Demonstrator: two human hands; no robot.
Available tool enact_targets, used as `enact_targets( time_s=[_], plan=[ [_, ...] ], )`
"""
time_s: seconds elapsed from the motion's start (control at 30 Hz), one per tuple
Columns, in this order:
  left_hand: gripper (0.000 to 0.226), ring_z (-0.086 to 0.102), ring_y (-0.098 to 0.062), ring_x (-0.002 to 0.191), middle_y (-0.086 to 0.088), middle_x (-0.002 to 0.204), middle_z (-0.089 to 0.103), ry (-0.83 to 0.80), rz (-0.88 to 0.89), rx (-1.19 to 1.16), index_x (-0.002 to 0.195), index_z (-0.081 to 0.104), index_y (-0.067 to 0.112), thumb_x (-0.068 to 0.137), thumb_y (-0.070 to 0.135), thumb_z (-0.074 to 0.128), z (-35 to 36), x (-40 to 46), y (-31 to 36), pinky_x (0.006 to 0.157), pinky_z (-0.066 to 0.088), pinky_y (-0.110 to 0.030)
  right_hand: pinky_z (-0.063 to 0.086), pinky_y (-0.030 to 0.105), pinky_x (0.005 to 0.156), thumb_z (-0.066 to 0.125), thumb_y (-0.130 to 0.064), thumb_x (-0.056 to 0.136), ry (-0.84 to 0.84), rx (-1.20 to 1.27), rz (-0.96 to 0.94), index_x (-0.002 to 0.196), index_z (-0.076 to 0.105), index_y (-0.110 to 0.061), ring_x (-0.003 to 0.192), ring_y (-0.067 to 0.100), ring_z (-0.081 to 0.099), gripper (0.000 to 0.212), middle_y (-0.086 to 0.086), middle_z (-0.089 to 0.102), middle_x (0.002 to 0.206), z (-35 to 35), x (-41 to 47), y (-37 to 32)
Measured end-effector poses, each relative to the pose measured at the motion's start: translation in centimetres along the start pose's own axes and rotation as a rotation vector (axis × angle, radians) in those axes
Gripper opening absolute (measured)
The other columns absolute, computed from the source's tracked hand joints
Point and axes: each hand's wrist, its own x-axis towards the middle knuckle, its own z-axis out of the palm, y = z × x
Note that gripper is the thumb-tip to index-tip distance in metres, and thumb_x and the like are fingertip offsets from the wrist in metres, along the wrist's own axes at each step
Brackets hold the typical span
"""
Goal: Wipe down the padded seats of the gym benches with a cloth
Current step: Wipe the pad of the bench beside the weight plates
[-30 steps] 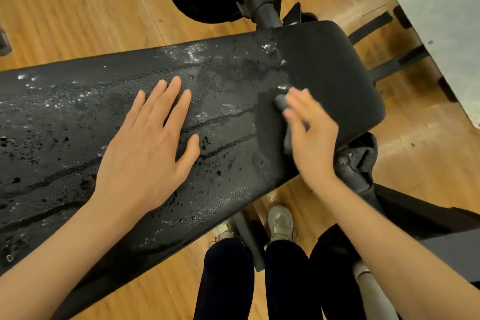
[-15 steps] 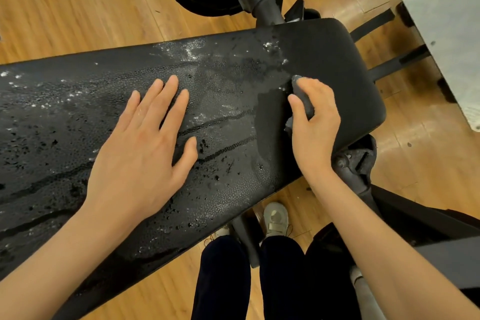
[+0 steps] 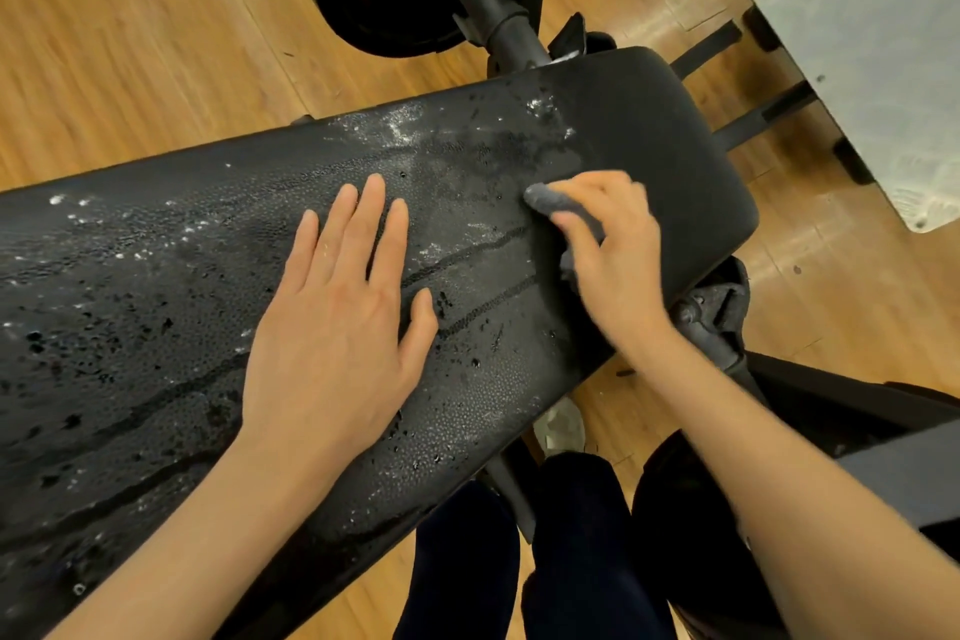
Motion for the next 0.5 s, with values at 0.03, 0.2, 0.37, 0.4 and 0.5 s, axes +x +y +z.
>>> enact_targets(
  time_s=[0.03, 0.2, 0.37, 0.4, 0.5],
  plan=[
    [0.069, 0.013, -0.027, 0.154, -0.014, 0.165, 0.018, -0.002, 0.0, 0.0, 0.157, 0.022, 0.005, 0.101, 0.045, 0.021, 0.0, 0.0, 0.0, 0.125, 0.011, -0.045, 0.032, 0.01, 0.092, 0.06, -0.005, 0.089, 0.032, -0.034, 0.042, 0.106, 0.073, -0.013, 0.101, 0.018, 0.049, 0.022, 0.002, 0.059, 0.107, -0.2, 1.5, 1.5],
    [0.069, 0.012, -0.026, 0.154, -0.013, 0.166, 0.017, -0.014, -0.015, 0.003, 0.157, 0.022, 0.006, 0.101, 0.045, 0.023, 0.0, 0.0, 0.2, 0.125, 0.012, -0.045, 0.026, 0.002, 0.088, 0.061, -0.013, 0.093, 0.173, -0.012, 0.277, 0.108, 0.072, -0.011, 0.103, 0.023, 0.051, 0.018, 0.006, 0.057, 0.107, 0.9, 3.2, 1.5],
    [0.068, 0.014, -0.026, 0.154, -0.012, 0.165, 0.018, -0.035, -0.024, 0.011, 0.157, 0.024, 0.005, 0.101, 0.044, 0.025, -0.4, 0.1, 0.3, 0.125, 0.011, -0.044, 0.036, 0.014, 0.088, 0.064, -0.011, 0.092, -0.024, -0.017, -0.049, 0.106, 0.072, -0.01, 0.098, 0.017, 0.048, 0.016, 0.004, 0.059, 0.106, -0.8, 2.2, 2.2],
    [0.068, 0.015, -0.026, 0.154, -0.012, 0.165, 0.018, -0.038, -0.03, 0.014, 0.157, 0.024, 0.005, 0.101, 0.044, 0.025, -0.5, 0.1, 0.3, 0.125, 0.011, -0.044, 0.039, 0.019, 0.088, 0.063, -0.01, 0.091, 0.034, -0.018, 0.014, 0.103, 0.071, -0.009, 0.099, 0.02, 0.049, 0.014, 0.006, 0.059, 0.105, -0.6, 3.7, 3.2],
    [0.068, 0.012, -0.024, 0.154, -0.011, 0.166, 0.016, -0.061, -0.033, 0.019, 0.157, 0.023, 0.007, 0.101, 0.045, 0.026, -0.6, 0.2, 0.4, 0.126, 0.01, -0.043, 0.034, 0.013, 0.085, 0.062, -0.014, 0.092, 0.148, 0.046, 0.222, 0.097, 0.069, -0.009, 0.098, 0.024, 0.049, 0.009, 0.006, 0.056, 0.104, 0.1, 4.8, 2.5]
  ],
)
